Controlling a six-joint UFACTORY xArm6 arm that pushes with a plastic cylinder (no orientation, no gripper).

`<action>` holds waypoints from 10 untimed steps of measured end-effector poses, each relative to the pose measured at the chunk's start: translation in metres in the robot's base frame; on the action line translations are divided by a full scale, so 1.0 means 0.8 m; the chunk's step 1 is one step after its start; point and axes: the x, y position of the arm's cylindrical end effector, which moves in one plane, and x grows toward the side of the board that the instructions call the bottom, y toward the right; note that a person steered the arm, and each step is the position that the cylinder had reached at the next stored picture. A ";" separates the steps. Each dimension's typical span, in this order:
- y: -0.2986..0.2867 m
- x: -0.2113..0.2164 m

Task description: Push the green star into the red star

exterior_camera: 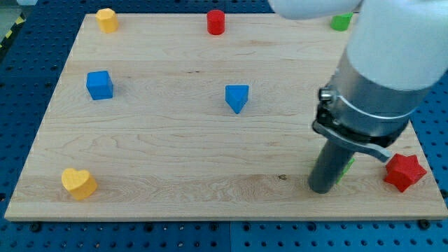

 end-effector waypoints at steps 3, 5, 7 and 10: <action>-0.003 -0.043; 0.072 -0.037; 0.032 -0.034; -0.185 -0.073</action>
